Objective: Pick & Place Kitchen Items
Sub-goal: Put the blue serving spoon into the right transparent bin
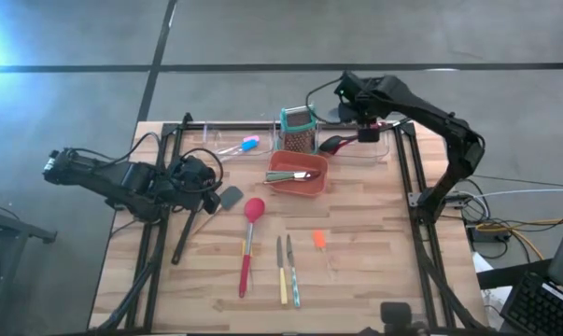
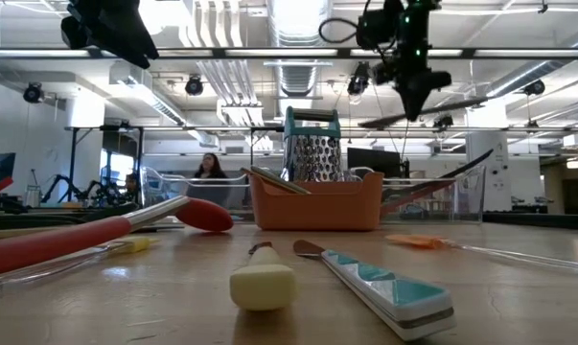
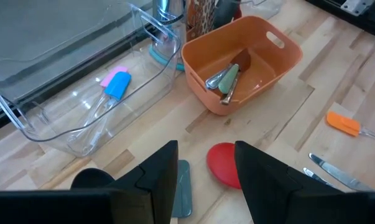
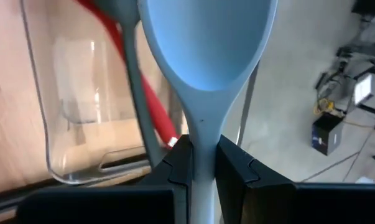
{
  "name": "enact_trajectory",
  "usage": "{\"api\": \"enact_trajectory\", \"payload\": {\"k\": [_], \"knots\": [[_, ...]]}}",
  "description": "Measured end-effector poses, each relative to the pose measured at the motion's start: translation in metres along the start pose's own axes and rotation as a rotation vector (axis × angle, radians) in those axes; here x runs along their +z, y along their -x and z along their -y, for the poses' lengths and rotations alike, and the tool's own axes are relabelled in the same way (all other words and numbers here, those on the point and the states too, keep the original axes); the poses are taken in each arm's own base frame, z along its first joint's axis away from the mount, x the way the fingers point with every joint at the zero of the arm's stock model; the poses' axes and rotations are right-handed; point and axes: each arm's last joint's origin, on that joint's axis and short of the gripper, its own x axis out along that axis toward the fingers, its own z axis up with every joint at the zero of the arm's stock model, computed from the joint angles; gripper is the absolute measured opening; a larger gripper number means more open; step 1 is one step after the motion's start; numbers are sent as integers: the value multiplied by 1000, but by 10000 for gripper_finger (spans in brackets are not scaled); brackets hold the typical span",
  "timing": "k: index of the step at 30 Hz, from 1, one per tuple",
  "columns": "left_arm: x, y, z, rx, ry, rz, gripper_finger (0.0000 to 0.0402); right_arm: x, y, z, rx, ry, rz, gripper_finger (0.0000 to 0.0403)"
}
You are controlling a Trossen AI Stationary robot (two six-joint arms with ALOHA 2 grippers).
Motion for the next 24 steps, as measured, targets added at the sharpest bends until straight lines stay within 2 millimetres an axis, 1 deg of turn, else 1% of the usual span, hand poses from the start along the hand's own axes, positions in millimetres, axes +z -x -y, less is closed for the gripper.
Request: {"api": "enact_trajectory", "payload": {"k": [4,9,15,20,24], "knots": [[0,0,0,0,0,0,163,4,-26,-13,40,63,-16,31],[0,0,0,1,0,1,163,8,-54,-26,41,143,-9,31],[0,0,0,2,0,2,163,13,-76,-37,16,201,18,31],[1,0,-1,17,1,20,163,18,-94,-42,16,195,103,31],[1,0,-1,17,3,20,163,20,-114,-45,43,188,76,31]]}}
